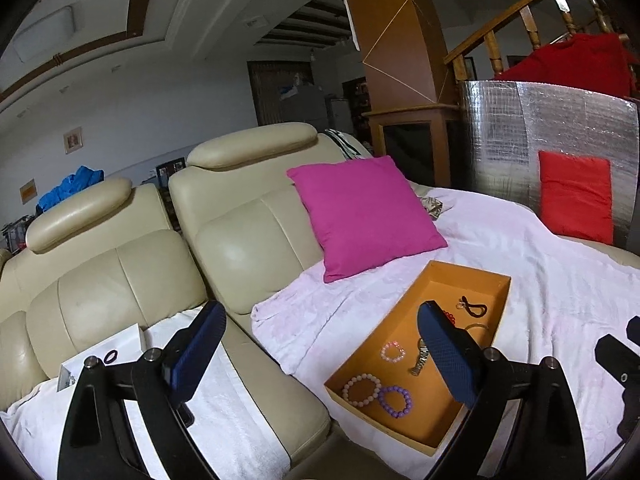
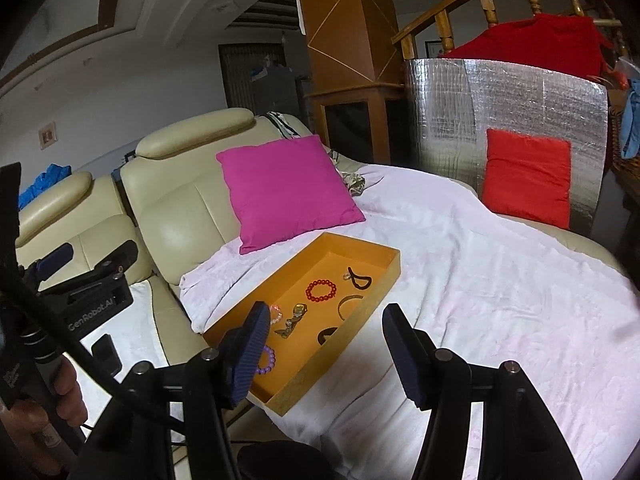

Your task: Organize jewelry

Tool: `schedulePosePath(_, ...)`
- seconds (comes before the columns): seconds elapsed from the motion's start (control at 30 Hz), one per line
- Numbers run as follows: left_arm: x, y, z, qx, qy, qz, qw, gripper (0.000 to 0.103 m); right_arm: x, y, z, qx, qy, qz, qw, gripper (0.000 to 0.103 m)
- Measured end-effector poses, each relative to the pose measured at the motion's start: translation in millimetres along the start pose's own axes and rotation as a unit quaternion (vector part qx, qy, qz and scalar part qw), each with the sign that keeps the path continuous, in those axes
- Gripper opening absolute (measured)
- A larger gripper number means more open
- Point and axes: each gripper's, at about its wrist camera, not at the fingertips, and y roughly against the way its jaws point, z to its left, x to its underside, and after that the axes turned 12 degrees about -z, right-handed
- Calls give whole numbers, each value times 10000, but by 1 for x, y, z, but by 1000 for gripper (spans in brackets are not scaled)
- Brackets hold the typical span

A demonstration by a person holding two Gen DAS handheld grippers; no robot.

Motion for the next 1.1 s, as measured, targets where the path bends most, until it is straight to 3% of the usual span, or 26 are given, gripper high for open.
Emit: schedulePosePath(1.1, 6, -8, 16, -30, 119, 58, 9999, 96, 0, -19, 31, 6, 229, 76, 9997, 62)
